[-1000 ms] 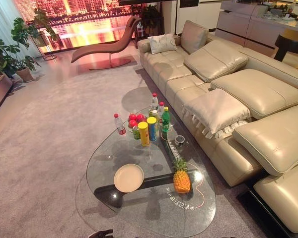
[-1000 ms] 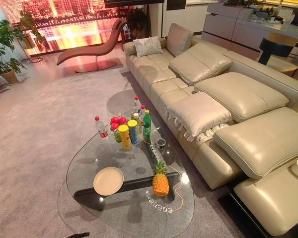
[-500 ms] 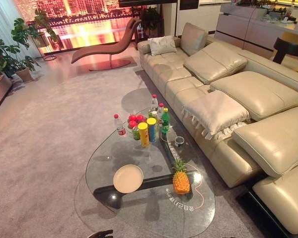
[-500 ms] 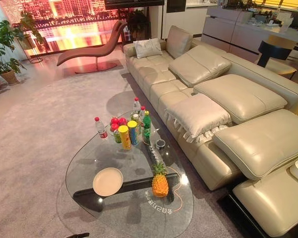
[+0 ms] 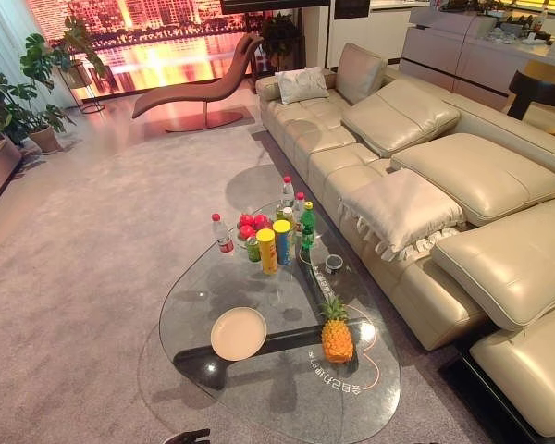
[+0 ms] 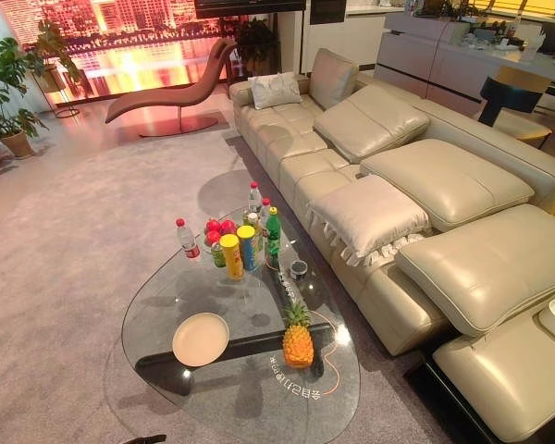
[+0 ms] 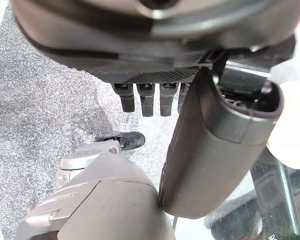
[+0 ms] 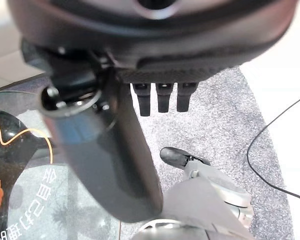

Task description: Pick up the fruit to the plate

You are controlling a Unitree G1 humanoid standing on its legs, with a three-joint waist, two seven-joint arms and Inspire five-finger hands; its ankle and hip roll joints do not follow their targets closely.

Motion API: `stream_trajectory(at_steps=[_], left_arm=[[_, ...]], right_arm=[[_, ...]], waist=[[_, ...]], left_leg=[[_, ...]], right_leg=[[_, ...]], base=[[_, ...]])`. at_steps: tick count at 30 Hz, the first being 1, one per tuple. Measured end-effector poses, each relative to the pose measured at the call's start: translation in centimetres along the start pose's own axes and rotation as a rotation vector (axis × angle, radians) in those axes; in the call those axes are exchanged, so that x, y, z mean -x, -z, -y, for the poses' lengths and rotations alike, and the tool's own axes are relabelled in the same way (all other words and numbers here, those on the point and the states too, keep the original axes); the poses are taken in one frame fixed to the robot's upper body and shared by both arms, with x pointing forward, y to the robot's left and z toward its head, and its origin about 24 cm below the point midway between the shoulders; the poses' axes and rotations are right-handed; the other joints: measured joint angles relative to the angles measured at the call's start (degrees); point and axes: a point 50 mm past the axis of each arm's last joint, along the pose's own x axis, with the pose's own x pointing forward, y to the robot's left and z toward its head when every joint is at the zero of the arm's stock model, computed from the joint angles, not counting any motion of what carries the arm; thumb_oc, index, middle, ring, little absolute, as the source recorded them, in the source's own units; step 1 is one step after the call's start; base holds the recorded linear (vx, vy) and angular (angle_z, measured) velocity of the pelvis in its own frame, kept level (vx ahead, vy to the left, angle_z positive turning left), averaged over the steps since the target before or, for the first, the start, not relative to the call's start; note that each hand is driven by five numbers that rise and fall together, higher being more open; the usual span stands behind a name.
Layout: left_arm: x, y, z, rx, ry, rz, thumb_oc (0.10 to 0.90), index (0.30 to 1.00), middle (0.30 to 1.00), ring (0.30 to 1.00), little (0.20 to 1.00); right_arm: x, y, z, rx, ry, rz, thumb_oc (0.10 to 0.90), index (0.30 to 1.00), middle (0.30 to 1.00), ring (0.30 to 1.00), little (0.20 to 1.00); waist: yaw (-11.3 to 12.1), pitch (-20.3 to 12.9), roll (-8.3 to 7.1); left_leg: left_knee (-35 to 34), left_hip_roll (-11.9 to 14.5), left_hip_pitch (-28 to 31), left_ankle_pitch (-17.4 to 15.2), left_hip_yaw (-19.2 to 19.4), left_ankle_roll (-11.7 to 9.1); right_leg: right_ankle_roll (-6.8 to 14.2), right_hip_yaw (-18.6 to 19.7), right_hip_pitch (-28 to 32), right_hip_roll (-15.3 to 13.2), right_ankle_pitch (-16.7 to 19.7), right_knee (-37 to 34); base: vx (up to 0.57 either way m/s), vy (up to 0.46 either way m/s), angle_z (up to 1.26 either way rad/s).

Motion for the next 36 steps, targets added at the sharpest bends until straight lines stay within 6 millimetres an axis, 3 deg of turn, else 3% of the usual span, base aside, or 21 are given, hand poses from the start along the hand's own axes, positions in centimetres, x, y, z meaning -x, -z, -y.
stream_trajectory(at_steps=[10,14,16,19,22,25,27,29,32,36], left_arm=[[0.0,-0.1,0.0,0.011,0.000,0.002,0.800,0.900,0.900,0.900,0.900],[0.0,-0.3,0.1,0.045,0.005,0.012,0.800,0.900,0.900,0.900,0.900],[-0.1,-0.8,0.1,0.063,0.009,0.027,0.800,0.900,0.900,0.900,0.900],[-0.2,-3.0,0.5,0.101,0.045,0.095,0.800,0.900,0.900,0.900,0.900],[0.0,-6.6,0.9,0.129,0.143,0.186,0.800,0.900,0.900,0.900,0.900],[0.2,-8.4,1.4,0.170,0.225,0.255,0.800,0.900,0.900,0.900,0.900],[0.6,-10.7,1.8,0.190,0.292,0.316,0.800,0.900,0.900,0.900,0.900],[1.0,-12.6,2.0,0.226,0.316,0.369,0.800,0.900,0.900,0.900,0.900],[2.1,-16.8,2.0,0.345,0.317,0.514,0.800,0.900,0.900,0.900,0.900],[3.5,-20.2,0.8,0.541,0.256,0.660,0.800,0.900,0.900,0.900,0.900]], right_arm=[[0.0,0.1,0.2,0.001,0.005,-0.011,0.800,0.900,0.900,0.900,0.900],[0.1,0.1,1.3,0.004,0.029,-0.017,0.800,0.900,0.900,0.900,0.900],[0.1,-0.4,2.4,0.007,0.056,-0.004,0.800,0.900,0.900,0.900,0.900],[0.3,-1.8,3.7,0.009,0.099,0.032,0.800,0.900,0.900,0.900,0.900],[0.7,-5.5,5.0,0.008,0.143,0.120,0.800,0.900,0.900,0.900,0.900],[1.0,-7.9,4.8,0.008,0.139,0.196,0.800,0.900,0.900,0.900,0.900],[1.6,-10.5,4.8,0.016,0.147,0.287,0.800,0.900,0.900,0.900,0.900],[2.0,-11.8,4.9,0.006,0.171,0.344,0.800,0.900,0.900,0.900,0.900],[3.2,-14.9,5.7,-0.061,0.258,0.482,0.800,0.900,0.900,0.900,0.900],[4.6,-17.7,5.9,-0.131,0.320,0.627,0.800,0.900,0.900,0.900,0.900]], waist=[[0.03,0.19,0.38],[0.03,1.33,1.37],[-0.01,3.16,2.78],[-0.17,7.16,4.69],[-0.27,14.03,6.61],[-1.19,18.25,6.03],[-1.68,21.77,5.23],[-1.78,23.48,4.87],[-1.80,27.02,4.66],[-1.48,27.22,4.52]], left_leg=[[0.01,0.06,-1.16,-0.02,-0.02,-0.07],[0.05,0.01,-3.40,0.23,-0.01,-0.31],[0.42,-0.14,-5.41,0.96,-0.16,-0.21],[0.47,-0.56,-9.53,2.46,-0.18,0.00],[0.48,-0.92,-14.09,4.17,-0.20,0.53],[0.48,-1.37,-14.72,4.45,0.02,0.86],[0.48,-1.49,-16.22,5.03,0.57,1.04],[0.49,-1.45,-18.02,5.59,0.63,1.06],[0.62,-1.41,-21.63,6.60,0.65,1.30],[2.46,-1.42,-26.69,6.76,0.60,1.33]], right_leg=[[-0.16,0.02,-1.19,-0.08,-0.07,-0.01],[-0.15,0.16,-3.49,-0.05,0.22,-0.01],[0.07,0.15,-5.50,0.21,0.89,0.00],[0.06,0.57,-9.84,0.23,2.21,0.35],[0.18,1.70,-14.34,0.06,4.32,0.37],[0.47,2.91,-15.73,-0.38,4.57,0.33],[0.86,3.30,-17.23,-0.52,5.09,0.34],[0.76,3.39,-19.16,-0.50,5.74,0.36],[0.41,3.61,-23.15,-0.44,6.73,1.10],[0.56,4.33,-29.12,-0.65,6.03,4.71]], base=[[0.02,-0.005,0.00],[-0.05,0.012,-0.01],[-0.22,0.057,0.00],[-0.25,0.069,-0.04],[-0.13,0.034,-0.08],[-0.12,0.001,-0.10],[-0.14,-0.027,-0.13],[-0.14,-0.015,-0.03],[-0.14,-0.022,-0.02],[-0.09,-0.037,-0.02]])
